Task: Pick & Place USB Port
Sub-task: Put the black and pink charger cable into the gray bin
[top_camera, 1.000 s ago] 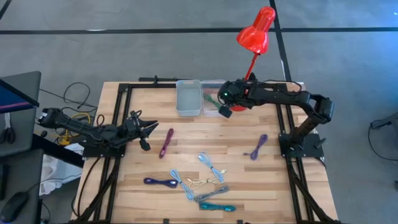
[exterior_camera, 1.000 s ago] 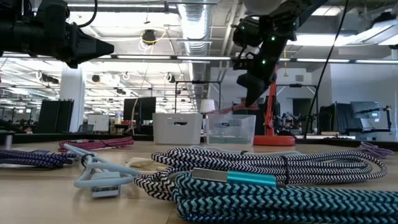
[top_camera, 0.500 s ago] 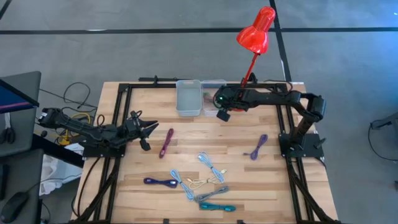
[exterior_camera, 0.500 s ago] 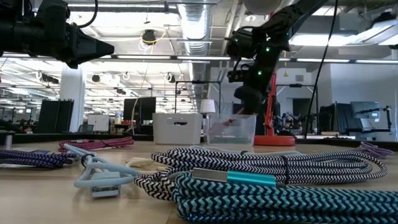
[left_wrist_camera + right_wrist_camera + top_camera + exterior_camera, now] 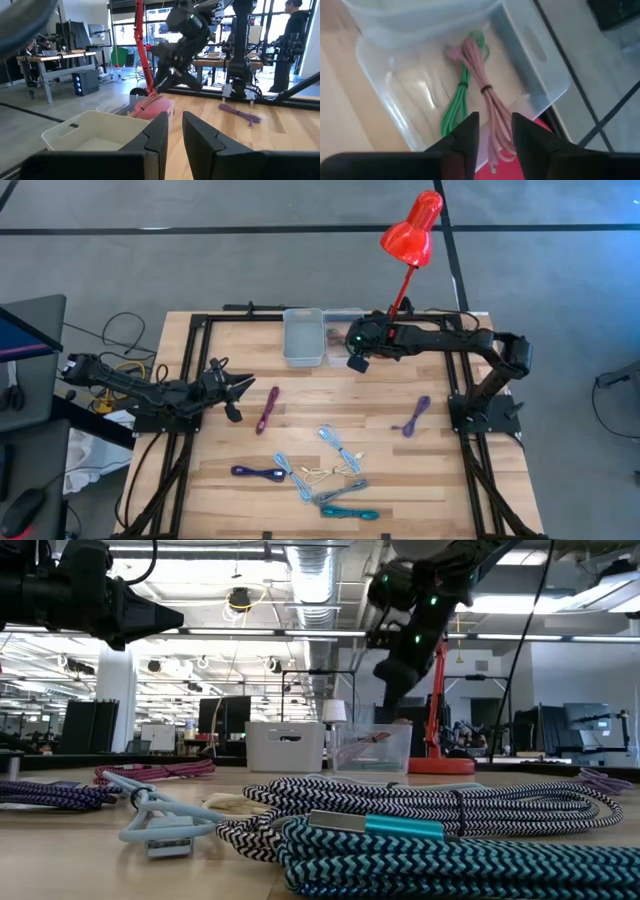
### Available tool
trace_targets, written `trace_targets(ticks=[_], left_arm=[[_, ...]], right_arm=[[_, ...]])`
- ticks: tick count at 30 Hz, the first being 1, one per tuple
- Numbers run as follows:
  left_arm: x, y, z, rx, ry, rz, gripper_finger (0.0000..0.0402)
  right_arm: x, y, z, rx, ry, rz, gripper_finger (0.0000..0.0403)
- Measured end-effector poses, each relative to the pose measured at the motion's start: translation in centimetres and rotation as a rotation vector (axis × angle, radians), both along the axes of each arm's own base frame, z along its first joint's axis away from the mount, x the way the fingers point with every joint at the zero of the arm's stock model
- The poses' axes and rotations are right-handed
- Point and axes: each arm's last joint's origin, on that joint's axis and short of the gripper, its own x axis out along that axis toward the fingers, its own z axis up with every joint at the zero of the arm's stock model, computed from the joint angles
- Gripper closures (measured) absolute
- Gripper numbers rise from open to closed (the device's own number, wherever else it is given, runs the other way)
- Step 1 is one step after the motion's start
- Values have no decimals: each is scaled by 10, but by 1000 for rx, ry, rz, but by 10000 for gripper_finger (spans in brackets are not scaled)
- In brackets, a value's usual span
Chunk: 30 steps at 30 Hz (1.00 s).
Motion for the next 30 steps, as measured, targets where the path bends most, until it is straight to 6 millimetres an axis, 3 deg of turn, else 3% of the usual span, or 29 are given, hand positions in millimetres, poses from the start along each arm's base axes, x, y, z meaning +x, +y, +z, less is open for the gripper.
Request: trace_targets(ticks=[9,15,25,30], left_arm=[[0,0,-8,-82,37,-5,343],[2,-1,-14,-144,66,-4,340],[17,-5,7,-145,232,9,280],[22,-7,4,-56,320,1,266]], right_arm=[[-12,36,56,-64,-206,97,264],[-28,48,84,-91,-303,123,259],[-52,57,111,-104,-388,143,258],[-62,74,115,-35,-384,237,258]])
